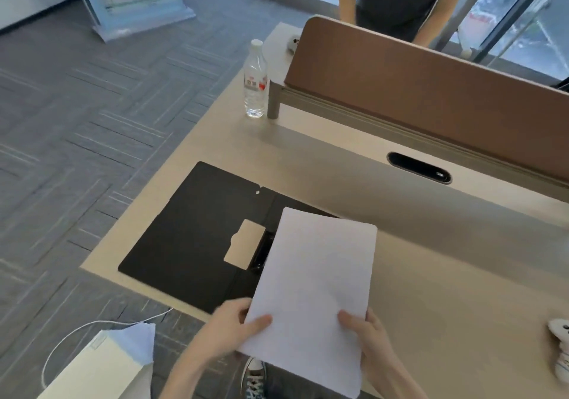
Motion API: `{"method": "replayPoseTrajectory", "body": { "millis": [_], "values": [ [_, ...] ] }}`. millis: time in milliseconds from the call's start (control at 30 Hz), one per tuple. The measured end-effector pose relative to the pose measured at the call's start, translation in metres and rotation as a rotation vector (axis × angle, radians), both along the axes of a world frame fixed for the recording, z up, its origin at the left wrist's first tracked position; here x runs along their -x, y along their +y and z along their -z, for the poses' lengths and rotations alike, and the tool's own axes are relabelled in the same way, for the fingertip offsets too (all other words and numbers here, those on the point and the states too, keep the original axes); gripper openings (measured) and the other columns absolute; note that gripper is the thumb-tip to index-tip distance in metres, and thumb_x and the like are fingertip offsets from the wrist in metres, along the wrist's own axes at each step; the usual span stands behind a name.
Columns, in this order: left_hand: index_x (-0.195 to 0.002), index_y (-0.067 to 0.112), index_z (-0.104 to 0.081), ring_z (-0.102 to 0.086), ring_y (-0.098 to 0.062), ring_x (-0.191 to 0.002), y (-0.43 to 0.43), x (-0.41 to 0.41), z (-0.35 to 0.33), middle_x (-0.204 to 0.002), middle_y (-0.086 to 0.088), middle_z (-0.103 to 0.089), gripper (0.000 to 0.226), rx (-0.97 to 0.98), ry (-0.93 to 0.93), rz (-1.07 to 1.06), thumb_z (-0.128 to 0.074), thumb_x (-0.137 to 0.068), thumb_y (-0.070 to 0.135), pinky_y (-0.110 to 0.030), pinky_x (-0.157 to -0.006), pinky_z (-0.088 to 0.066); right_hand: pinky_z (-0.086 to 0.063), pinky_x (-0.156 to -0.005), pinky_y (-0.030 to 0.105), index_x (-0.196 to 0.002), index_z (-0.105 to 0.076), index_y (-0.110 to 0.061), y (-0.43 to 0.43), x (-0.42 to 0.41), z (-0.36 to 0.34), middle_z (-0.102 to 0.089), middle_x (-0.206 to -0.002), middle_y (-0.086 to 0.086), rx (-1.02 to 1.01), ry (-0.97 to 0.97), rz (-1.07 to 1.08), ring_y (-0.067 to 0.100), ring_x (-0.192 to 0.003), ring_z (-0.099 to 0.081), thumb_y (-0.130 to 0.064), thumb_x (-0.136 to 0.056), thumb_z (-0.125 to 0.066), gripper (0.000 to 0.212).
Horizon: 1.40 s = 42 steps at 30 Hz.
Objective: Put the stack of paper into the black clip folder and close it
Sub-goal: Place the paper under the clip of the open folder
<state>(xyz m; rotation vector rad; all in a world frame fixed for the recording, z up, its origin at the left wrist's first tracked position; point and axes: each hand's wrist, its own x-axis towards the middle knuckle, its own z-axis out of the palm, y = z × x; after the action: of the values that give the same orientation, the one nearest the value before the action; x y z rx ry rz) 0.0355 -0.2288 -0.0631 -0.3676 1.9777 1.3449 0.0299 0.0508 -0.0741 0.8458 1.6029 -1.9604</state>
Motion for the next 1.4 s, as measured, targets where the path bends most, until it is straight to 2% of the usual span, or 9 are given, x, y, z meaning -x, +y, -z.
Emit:
{"method": "replayPoseTrajectory", "body": {
  "millis": [67, 167, 333, 600, 733, 933, 1033, 1233, 1400],
  "values": [
    [-0.114, 0.033, -0.062, -0.074, -0.008, -0.076, -0.015, 0.025, 0.003, -0.095, 0.009, -0.076, 0.04, 0.256, 0.096, -0.05, -0.069, -0.082, 0.056, -0.03, -0.07, -0.062, -0.06, -0.071, 0.049, -0.113, -0.066, -0.01, 0.001, -0.001, 0.005, -0.075, -0.105, 0.017, -0.004, 0.013, 0.068, 0.041, -0.091, -0.071, -0.006, -0.068, -0.078, 0.046],
    [-0.121, 0.028, -0.064, -0.071, -0.01, -0.087, -0.016, 0.07, 0.01, -0.105, 0.008, -0.074, 0.049, 0.57, 0.297, -0.132, -0.068, -0.082, 0.057, -0.029, -0.076, -0.058, -0.057, -0.079, 0.056, -0.112, -0.066, -0.01, -0.001, -0.002, 0.016, -0.075, -0.107, 0.017, -0.018, -0.017, 0.149, 0.042, -0.094, -0.07, -0.002, -0.08, -0.071, 0.033],
    [-0.108, 0.015, -0.063, -0.06, -0.014, -0.076, 0.016, 0.114, 0.026, -0.099, -0.003, -0.069, 0.038, 0.723, 0.428, 0.106, -0.069, -0.085, 0.044, -0.026, -0.061, -0.049, -0.057, -0.08, 0.055, -0.115, -0.065, -0.007, -0.016, 0.002, 0.027, -0.074, -0.108, 0.02, -0.043, -0.028, 0.209, 0.044, -0.096, -0.069, -0.002, -0.075, -0.075, 0.041],
    [-0.079, 0.01, -0.058, -0.066, -0.025, -0.074, 0.029, 0.135, 0.033, -0.084, -0.009, -0.067, 0.014, 0.739, 0.408, 0.238, -0.064, -0.083, 0.022, -0.036, -0.066, -0.058, -0.053, -0.088, 0.06, -0.113, -0.065, -0.009, -0.021, 0.011, 0.04, -0.074, -0.108, 0.018, -0.068, -0.012, 0.242, 0.043, -0.1, -0.068, 0.003, -0.086, -0.063, 0.029],
    [-0.061, 0.017, -0.037, -0.054, -0.021, -0.063, 0.028, 0.138, 0.032, -0.073, -0.008, -0.055, 0.034, 0.692, 0.383, 0.214, -0.062, -0.083, 0.015, -0.033, -0.057, -0.043, -0.05, -0.093, 0.062, -0.111, -0.067, -0.01, -0.024, 0.013, 0.042, -0.074, -0.109, 0.017, -0.077, -0.003, 0.253, 0.042, -0.103, -0.067, 0.003, -0.086, -0.063, 0.029],
    [-0.068, 0.01, -0.049, -0.063, -0.026, -0.065, 0.024, 0.14, 0.032, -0.078, -0.011, -0.062, 0.02, 0.642, 0.384, 0.195, -0.064, -0.081, 0.015, -0.033, -0.056, -0.048, -0.056, -0.085, 0.051, -0.104, -0.069, -0.016, -0.031, 0.02, 0.041, -0.079, -0.094, 0.004, -0.114, 0.023, 0.216, 0.032, -0.09, -0.07, 0.003, -0.087, -0.063, 0.026],
    [-0.066, 0.012, -0.043, -0.052, -0.023, -0.057, 0.024, 0.14, 0.033, -0.071, -0.008, -0.052, 0.023, 0.655, 0.388, 0.201, -0.063, -0.078, 0.014, -0.032, -0.053, -0.044, -0.058, -0.076, 0.043, -0.103, -0.068, -0.018, -0.038, 0.024, 0.04, -0.078, -0.093, 0.001, -0.141, 0.031, 0.189, 0.025, -0.083, -0.072, 0.002, -0.089, -0.063, 0.025],
    [-0.064, 0.012, -0.04, -0.043, -0.019, -0.055, 0.025, 0.138, 0.034, -0.072, -0.007, -0.047, 0.025, 0.674, 0.402, 0.207, -0.063, -0.075, 0.013, -0.028, -0.049, -0.036, -0.056, -0.087, 0.053, -0.107, -0.068, -0.021, -0.043, 0.025, 0.044, -0.077, -0.104, 0.004, -0.187, 0.027, 0.153, 0.029, -0.097, -0.071, -0.003, -0.089, -0.063, 0.025],
    [-0.071, 0.01, -0.045, -0.049, -0.021, -0.06, 0.028, 0.134, 0.029, -0.072, -0.005, -0.048, 0.021, 0.727, 0.422, 0.224, -0.064, -0.079, 0.013, -0.032, -0.054, -0.04, -0.059, -0.081, 0.044, -0.114, -0.063, -0.017, -0.044, 0.027, 0.044, -0.076, -0.105, 0.004, -0.211, 0.022, 0.12, 0.025, -0.092, -0.072, -0.004, -0.092, -0.06, 0.026]
  ]
}}
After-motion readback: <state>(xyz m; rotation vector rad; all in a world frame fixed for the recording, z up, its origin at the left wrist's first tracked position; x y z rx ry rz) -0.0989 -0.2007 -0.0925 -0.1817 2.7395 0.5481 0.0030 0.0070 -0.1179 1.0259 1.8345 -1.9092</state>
